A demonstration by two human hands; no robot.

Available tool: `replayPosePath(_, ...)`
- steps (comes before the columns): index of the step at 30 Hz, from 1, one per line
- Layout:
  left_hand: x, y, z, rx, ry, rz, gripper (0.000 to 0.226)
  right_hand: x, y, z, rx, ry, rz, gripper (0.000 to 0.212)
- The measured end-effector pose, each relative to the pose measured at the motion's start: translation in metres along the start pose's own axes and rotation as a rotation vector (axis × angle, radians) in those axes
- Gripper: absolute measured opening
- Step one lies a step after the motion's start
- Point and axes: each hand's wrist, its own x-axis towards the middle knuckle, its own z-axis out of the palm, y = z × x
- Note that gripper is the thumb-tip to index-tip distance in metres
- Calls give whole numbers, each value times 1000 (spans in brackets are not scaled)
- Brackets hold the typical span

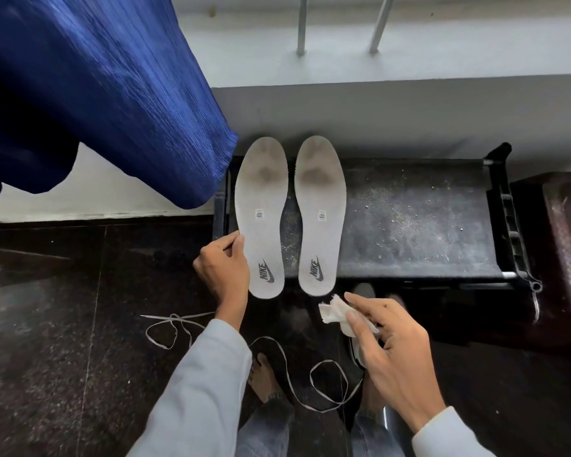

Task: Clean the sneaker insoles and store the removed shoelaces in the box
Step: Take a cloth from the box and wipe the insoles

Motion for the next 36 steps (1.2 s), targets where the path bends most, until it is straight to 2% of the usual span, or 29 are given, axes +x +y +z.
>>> replayPosePath(4, -3, -8, -11, 75, 24, 147, 30, 5, 4, 2, 4, 2, 37, 29)
replayPosePath(7, -23, -7, -23, 78, 3, 312, 24, 11, -3, 0, 164, -8, 146, 24)
replayPosePath(11, -87, 15, -21, -135, -331, 271, 22, 16, -13, -4, 573, 9, 335, 19)
replayPosePath(13, -117, 24, -9, -243, -499, 197, 23, 16, -14, -10, 684, 67, 385, 17)
replayPosePath(15, -138, 30, 5, -361, -589, 113, 21, 14, -11, -17, 748, 97, 415, 16)
replayPosePath(20, -175, 38, 36, -423, -547, 37, 15, 2, 10, -57, 721, 110, 368, 14)
replayPosePath(25, -223, 50, 71, -398, -622, 0, 13, -13, 44, -117, 615, 107, 310, 15)
replayPosePath(30, -279, 65, 125, -391, -714, -49, 20, -18, 90, -180, 548, 192, 367, 12)
replayPosePath(36, -345, 98, 218, -398, -808, 0, 20, -2, 145, -271, 628, 395, 456, 12)
